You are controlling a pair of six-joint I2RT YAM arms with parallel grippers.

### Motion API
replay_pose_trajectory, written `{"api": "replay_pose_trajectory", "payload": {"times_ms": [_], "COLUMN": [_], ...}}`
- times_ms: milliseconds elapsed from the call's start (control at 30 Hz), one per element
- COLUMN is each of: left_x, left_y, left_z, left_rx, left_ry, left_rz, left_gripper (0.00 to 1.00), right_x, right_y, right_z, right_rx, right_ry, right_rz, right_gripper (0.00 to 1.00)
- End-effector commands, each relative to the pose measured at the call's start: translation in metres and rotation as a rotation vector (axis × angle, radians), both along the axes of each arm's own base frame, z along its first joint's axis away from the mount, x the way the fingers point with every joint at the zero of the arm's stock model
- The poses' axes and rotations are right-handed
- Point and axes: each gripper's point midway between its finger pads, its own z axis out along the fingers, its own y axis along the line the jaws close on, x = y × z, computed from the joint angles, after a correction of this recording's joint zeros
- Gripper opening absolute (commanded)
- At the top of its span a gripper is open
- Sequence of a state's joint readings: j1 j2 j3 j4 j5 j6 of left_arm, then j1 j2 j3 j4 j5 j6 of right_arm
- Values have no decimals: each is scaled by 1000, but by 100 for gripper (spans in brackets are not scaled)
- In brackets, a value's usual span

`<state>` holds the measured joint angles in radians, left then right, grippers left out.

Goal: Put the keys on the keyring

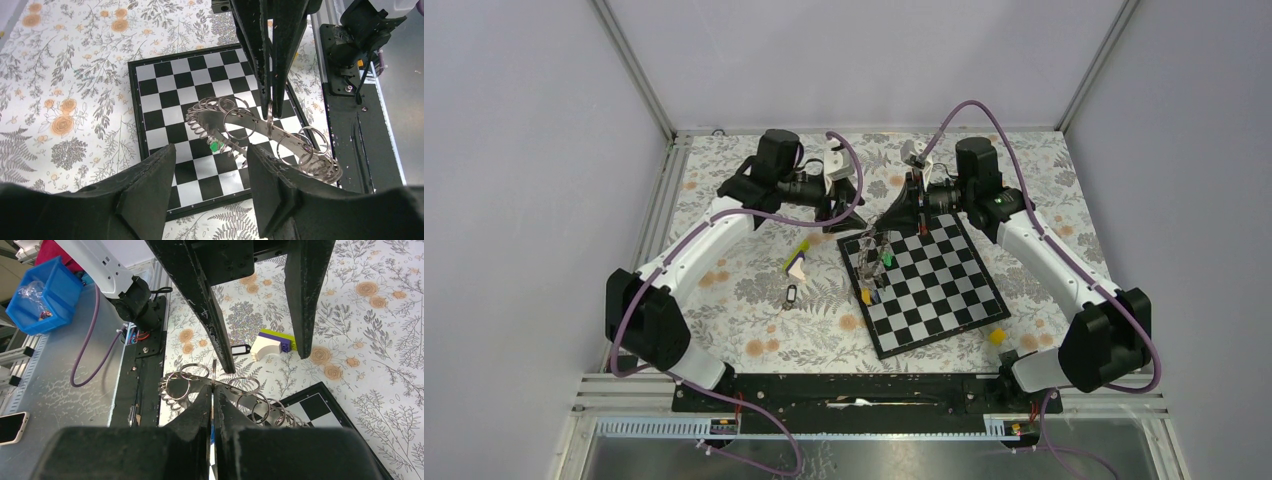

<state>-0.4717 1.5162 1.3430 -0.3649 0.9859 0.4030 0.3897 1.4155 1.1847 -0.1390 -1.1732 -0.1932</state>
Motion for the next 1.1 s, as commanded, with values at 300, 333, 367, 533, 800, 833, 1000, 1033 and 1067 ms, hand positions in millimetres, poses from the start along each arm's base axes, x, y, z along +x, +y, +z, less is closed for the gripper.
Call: {"api": "replay_pose_trajectory", "payload": {"times_ms": [300, 333, 367, 533, 800, 833, 1000, 1033, 1067], "left_x": [-29, -31, -32, -36, -35, -35, -34, -34, -34], "left_y": [1, 1, 0, -8, -16, -16, -20, -19, -19], "left_z": [38, 42, 44, 48, 44, 43, 37, 37, 35], "left_rx": [-47, -56, -65, -86, -87, -86, -75, -74, -70], "left_ry": [-143, -131, -122, -72, -53, -52, -43, -43, -42], "left_rz": [-193, -199, -206, -207, -206, -207, -206, -205, -202], "left_gripper": [60, 59, 58, 48, 37, 35, 31, 30, 30], "right_x": [-3, -3, -3, -2, -3, -3, -3, -3, -4], "right_y": [-2, -2, -2, -2, -2, -2, -2, -2, -2], "right_z": [20, 19, 18, 18, 18, 18, 18, 18, 18], "right_rx": [49, 47, 46, 45, 46, 46, 47, 47, 48], "right_ry": [-74, -76, -76, -79, -77, -77, -80, -79, -80], "right_rz": [22, 20, 20, 16, 15, 15, 15, 15, 16], "right_gripper": [0, 0, 0, 0, 0, 0, 0, 0, 0]}}
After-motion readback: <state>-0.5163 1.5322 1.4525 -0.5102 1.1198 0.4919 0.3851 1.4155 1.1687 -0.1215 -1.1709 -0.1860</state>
